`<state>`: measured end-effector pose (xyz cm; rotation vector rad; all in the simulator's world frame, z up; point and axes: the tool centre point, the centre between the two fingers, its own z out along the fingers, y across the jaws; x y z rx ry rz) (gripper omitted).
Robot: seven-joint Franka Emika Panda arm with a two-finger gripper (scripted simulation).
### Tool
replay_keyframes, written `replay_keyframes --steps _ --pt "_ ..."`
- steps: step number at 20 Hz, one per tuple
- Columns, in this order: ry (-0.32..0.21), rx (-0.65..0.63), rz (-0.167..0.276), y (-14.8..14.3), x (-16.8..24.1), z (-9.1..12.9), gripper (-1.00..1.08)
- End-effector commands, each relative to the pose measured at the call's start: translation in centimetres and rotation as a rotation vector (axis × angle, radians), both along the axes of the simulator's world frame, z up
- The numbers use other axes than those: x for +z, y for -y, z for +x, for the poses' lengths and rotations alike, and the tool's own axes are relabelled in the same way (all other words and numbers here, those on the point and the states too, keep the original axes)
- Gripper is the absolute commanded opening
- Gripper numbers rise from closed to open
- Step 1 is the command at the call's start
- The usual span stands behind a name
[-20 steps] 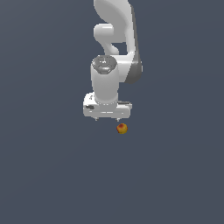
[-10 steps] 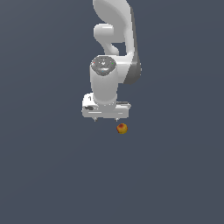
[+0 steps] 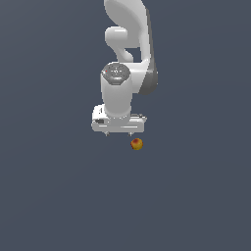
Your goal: Pick up the object and move it to a goal position.
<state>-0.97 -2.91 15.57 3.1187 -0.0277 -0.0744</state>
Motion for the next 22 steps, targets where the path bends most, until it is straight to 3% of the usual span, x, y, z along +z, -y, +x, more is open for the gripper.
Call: replay_keyframes --steps 1,10,22 --pt "0.001 -0.016 0.0 -0.1 -0.1 0.0 1.0" --pt "0.007 -0.139 0.0 -1.1 -0.9 0.0 1.0" --pt "0.019 -0.424 -0.002 -3.3 -2.5 -0.2 1.0"
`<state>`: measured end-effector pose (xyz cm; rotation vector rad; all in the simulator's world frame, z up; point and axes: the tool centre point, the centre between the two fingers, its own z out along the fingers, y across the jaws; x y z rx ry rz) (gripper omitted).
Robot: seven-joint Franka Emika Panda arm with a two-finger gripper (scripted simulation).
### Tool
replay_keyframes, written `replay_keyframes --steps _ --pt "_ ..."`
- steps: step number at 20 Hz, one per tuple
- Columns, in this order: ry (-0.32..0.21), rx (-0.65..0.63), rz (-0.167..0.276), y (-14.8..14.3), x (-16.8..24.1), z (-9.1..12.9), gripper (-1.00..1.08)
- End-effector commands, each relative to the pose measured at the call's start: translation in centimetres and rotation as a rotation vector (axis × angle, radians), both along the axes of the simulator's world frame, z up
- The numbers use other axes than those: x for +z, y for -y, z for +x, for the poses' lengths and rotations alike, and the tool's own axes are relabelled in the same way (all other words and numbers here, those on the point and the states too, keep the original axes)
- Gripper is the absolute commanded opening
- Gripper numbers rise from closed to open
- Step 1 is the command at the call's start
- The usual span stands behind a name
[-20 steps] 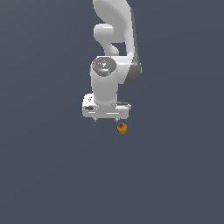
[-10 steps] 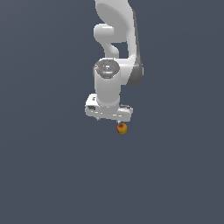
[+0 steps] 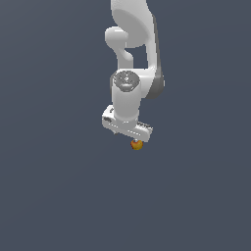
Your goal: Pick up the object and move it to a goal position.
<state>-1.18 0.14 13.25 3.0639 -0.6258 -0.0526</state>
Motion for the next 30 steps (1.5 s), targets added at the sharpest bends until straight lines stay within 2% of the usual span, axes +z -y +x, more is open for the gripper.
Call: replay_keyframes --steps 1,30 --pt "0.003 -0.064 -0.001 -0.5 -0.4 -0.1 1.0" --pt "0.031 -0.775 -0.008 -5.2 -4.2 -1.0 1.0"
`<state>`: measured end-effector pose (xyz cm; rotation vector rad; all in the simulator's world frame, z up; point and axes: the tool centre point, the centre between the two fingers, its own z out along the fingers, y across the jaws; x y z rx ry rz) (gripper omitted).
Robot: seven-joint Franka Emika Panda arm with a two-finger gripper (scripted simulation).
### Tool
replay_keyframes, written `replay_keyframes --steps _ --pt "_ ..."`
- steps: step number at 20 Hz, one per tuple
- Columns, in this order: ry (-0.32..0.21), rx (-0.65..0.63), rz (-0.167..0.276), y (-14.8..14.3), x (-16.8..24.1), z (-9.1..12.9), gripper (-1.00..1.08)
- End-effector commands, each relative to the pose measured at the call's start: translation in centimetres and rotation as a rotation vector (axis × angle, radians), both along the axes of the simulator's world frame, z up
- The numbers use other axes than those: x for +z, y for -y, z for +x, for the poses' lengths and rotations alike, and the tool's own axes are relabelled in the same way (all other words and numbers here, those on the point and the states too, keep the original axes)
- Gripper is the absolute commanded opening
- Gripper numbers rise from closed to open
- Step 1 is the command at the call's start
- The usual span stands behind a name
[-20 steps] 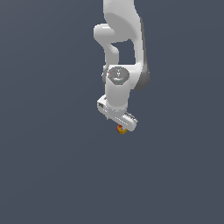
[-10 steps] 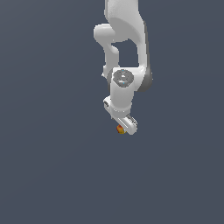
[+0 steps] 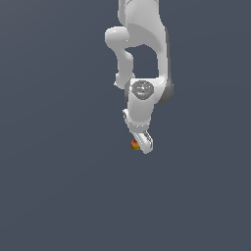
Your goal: Pick up the object and move it to a goal position.
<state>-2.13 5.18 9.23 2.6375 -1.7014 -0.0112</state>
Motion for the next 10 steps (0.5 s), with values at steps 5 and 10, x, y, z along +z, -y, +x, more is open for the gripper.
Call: replay_keyframes --steps 5,10 --pt "0.005 -0.107 -0.001 -0.61 -0.52 -0.17 1.0" --pt "0.007 -0.149 -0.002 -0.85 -0.72 -0.25 1.0"
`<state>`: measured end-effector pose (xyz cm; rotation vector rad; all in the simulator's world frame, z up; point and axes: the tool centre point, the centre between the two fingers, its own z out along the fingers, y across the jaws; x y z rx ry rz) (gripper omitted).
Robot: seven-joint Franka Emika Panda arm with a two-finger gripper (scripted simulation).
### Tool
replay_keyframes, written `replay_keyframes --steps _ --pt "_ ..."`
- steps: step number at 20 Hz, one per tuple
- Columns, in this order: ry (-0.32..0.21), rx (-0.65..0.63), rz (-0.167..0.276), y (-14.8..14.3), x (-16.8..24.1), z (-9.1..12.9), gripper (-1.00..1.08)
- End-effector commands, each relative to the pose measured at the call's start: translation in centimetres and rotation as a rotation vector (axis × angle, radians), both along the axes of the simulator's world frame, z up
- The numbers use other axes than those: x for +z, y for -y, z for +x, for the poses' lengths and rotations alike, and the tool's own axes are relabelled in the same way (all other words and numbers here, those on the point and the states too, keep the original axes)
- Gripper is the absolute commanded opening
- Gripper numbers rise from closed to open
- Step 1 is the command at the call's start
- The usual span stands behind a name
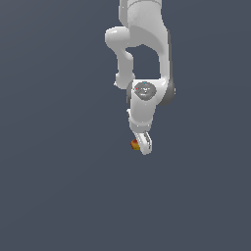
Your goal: Pick up the object and move it to a goal position.
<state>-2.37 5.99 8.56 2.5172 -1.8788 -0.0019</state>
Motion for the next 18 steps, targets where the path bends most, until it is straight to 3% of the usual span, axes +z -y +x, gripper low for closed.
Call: replay_keyframes --steps 1,9,18 --pt "0.001 -0.017 0.0 -0.1 -0.1 0.0 1.0" --pt "0.001 -0.019 0.0 -0.1 -0.6 0.0 1.0" --pt "0.001 -0.023 0.0 -0.1 -4.4 -0.1 1.0"
